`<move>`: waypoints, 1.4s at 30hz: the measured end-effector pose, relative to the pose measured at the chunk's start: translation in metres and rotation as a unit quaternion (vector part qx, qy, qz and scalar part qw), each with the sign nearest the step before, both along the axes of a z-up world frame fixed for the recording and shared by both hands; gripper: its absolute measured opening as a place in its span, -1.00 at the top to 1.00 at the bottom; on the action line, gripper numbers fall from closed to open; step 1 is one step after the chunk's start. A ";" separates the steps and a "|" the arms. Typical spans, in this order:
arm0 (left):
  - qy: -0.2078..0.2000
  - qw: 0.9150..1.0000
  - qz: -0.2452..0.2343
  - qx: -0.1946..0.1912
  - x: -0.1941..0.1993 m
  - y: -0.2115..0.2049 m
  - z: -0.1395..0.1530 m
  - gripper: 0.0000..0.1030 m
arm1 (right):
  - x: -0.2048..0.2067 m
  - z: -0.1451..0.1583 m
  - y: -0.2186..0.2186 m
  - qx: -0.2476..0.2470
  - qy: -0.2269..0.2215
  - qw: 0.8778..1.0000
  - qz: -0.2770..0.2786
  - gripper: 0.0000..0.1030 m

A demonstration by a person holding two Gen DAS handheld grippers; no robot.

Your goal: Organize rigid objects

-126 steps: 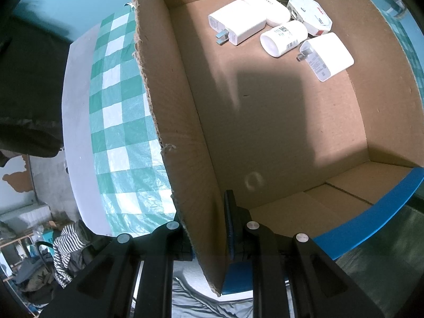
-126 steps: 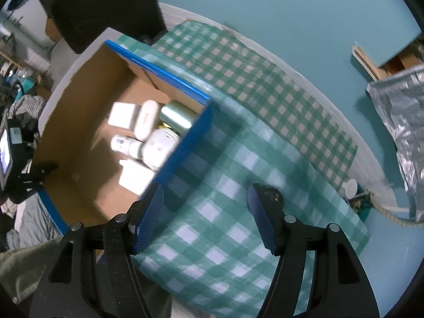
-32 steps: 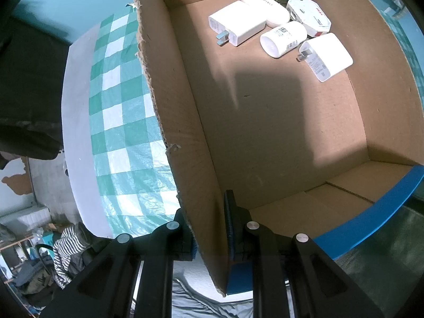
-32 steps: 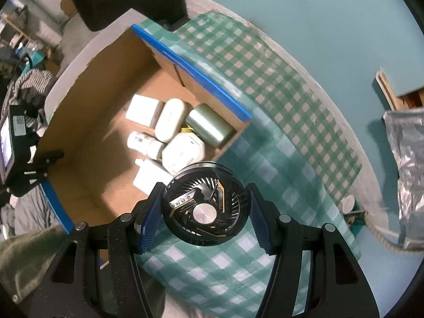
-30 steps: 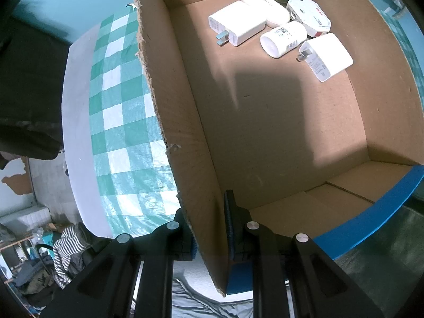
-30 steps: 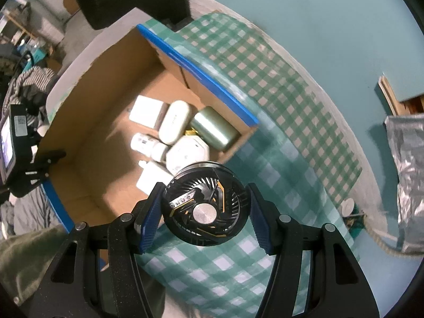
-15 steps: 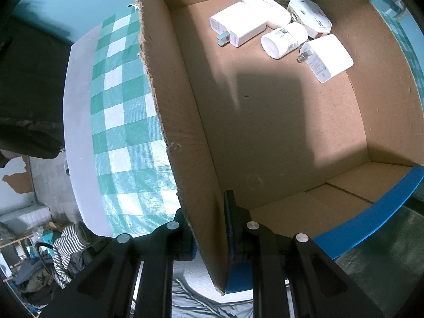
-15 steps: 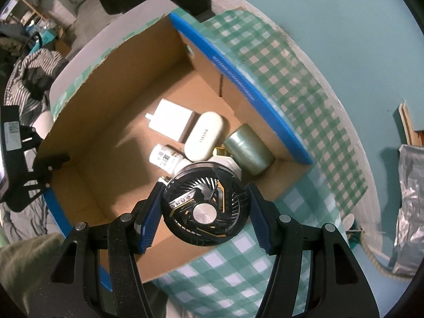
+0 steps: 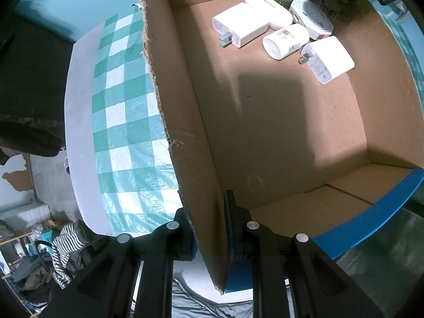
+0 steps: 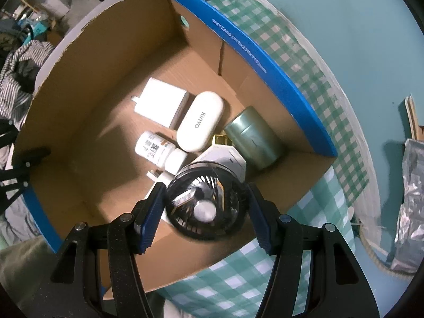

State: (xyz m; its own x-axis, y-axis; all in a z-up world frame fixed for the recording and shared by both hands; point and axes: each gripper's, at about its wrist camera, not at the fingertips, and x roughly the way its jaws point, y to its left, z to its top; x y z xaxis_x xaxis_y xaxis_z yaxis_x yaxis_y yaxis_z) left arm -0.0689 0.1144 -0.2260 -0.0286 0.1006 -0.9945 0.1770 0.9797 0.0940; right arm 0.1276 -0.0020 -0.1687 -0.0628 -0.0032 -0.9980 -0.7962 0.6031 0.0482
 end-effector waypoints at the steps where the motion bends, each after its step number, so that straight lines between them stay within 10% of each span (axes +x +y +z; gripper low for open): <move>1: 0.000 1.000 0.000 0.000 0.000 0.000 0.000 0.68 | 0.000 0.001 -0.002 0.003 0.001 1.000 -0.003 -0.19; 26: -0.019 1.000 -0.007 0.012 0.027 -0.014 0.037 0.66 | -0.009 0.108 -0.075 0.092 -0.070 0.982 -0.151 -0.45; 42: -0.191 0.981 -0.019 0.024 0.077 -0.050 0.173 -0.66 | -0.026 0.204 -0.148 0.110 -0.208 0.937 -0.259 -0.49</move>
